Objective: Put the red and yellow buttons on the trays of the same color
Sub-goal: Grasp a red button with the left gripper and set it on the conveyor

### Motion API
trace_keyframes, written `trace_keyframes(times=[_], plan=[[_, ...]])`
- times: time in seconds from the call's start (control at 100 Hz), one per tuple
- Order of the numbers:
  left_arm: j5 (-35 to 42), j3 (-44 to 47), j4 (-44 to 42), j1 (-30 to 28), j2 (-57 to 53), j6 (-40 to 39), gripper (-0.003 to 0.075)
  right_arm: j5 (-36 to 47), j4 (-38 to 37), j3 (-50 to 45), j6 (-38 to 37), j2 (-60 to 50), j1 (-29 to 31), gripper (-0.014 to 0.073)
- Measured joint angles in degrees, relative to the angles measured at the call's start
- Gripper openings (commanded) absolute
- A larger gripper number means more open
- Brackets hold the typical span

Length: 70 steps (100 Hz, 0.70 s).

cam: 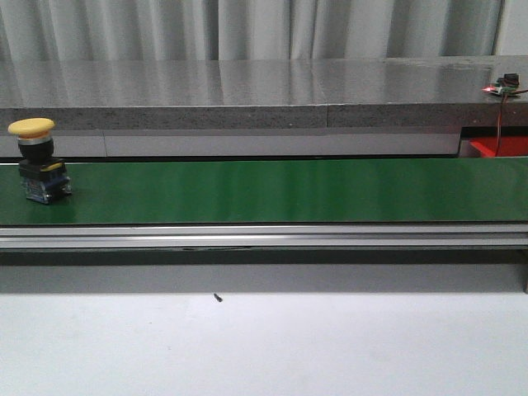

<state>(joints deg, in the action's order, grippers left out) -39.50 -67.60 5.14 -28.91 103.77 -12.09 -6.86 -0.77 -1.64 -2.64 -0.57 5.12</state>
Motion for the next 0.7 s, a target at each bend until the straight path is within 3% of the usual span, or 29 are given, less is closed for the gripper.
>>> trace_keyframes(times=[0.05,0.14,0.52,0.7], plan=[[0.1,0.0,0.0,0.1,0.0,0.0,0.0104,0.0,0.0,0.0,0.0,0.0,0.0,-0.0109],[0.1,0.0,0.0,0.1,0.0,0.0,0.0055,0.0,0.0,0.0,0.0,0.0,0.0,-0.0109],[-6.7,-2.8,-3.2,0.9,-9.0,-0.1,0.0054,0.0,0.0,0.0,0.0,0.0,0.0,-0.0109],[-11.2,-8.4,-3.9,4.8,-11.4,0.8,0.0054,0.0,0.0,0.0,0.0,0.0,0.0,-0.0109]])
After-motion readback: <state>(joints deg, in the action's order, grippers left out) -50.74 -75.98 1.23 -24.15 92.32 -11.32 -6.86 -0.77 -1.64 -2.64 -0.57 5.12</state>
